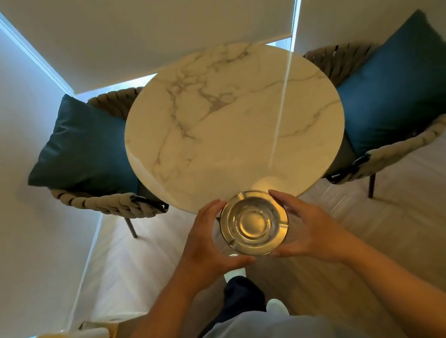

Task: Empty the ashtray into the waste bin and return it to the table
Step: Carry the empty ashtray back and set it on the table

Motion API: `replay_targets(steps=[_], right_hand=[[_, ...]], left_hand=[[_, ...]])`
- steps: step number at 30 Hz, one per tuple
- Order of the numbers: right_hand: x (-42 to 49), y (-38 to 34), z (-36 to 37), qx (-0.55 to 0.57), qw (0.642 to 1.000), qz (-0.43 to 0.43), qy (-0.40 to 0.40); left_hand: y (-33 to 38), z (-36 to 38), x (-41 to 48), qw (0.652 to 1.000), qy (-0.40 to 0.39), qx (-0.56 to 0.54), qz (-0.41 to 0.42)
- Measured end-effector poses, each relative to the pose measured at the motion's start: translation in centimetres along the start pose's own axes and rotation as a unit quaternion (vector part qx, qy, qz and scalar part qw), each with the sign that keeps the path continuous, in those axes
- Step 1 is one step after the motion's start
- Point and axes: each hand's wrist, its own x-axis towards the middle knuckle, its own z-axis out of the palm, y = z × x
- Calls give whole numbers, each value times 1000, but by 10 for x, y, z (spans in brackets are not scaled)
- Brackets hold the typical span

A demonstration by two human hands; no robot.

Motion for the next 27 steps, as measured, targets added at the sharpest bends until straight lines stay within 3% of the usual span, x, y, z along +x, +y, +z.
replay_targets(steps=[27], right_hand=[[217, 7, -59, -5, 997, 35, 67]], left_hand=[[-57, -83, 233, 998, -53, 6, 22]])
